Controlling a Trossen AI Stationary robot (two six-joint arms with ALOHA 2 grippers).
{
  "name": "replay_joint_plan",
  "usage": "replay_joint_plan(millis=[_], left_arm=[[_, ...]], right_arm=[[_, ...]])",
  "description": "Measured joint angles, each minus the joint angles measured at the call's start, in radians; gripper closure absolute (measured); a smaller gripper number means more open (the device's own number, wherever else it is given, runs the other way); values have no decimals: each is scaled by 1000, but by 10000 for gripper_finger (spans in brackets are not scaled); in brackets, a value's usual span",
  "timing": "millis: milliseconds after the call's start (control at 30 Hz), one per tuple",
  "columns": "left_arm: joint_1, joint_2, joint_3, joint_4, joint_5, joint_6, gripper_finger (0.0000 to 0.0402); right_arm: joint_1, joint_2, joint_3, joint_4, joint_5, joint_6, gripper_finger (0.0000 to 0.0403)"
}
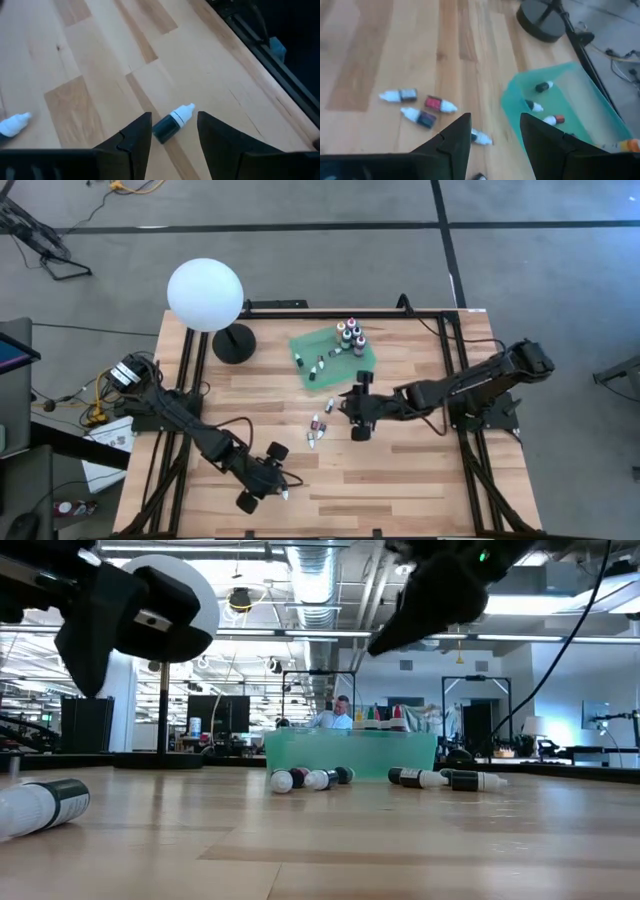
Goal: Pick & Place food coloring
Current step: Put the green food coloring bottle into the green bin
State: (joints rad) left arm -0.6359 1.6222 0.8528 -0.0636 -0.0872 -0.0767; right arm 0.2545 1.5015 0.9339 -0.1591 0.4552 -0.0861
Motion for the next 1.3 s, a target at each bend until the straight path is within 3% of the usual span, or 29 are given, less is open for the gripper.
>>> replay_joint_plan(millis=[400, 867, 1300], left_arm=[[-1, 39, 2, 53, -2, 90, 248], [8, 133, 1, 49, 26, 135, 248], [32, 133, 0, 18, -19, 128, 248]], right_arm=[[113, -20, 0, -2, 127, 36, 242], [128, -20, 0, 1, 127, 68, 242], [156, -19, 0, 2, 129, 87, 242]])
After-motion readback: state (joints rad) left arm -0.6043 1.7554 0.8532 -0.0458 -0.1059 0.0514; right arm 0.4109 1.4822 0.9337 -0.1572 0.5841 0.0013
